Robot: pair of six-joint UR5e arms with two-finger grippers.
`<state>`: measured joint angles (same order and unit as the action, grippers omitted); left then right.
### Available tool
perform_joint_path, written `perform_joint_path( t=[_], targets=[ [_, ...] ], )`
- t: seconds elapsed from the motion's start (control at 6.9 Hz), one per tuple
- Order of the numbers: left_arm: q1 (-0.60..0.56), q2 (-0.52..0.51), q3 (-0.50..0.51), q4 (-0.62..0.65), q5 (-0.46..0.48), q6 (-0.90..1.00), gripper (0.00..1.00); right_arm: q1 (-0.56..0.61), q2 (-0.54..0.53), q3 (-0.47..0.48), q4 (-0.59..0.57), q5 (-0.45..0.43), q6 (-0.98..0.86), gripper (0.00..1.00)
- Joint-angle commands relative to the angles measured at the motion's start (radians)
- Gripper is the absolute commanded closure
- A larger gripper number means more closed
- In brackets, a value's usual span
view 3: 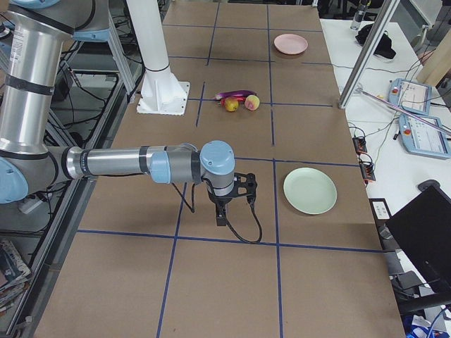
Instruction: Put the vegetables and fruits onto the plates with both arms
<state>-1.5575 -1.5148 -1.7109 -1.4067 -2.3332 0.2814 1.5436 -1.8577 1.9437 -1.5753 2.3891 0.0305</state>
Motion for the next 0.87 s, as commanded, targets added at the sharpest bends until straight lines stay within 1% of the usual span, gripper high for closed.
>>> perform_joint_path(
  t=[0.0, 0.72],
  targets=[
    [-0.001, 0.002, -0.006, -0.009, 0.012, 0.004, 0.00, 0.000, 0.000, -0.002, 0.004, 0.001, 0.002, 0.00],
    [-0.003, 0.007, -0.021, -0.003, 0.015, 0.005, 0.00, -0.003, -0.003, -0.005, 0.008, 0.001, 0.003, 0.00]
  ],
)
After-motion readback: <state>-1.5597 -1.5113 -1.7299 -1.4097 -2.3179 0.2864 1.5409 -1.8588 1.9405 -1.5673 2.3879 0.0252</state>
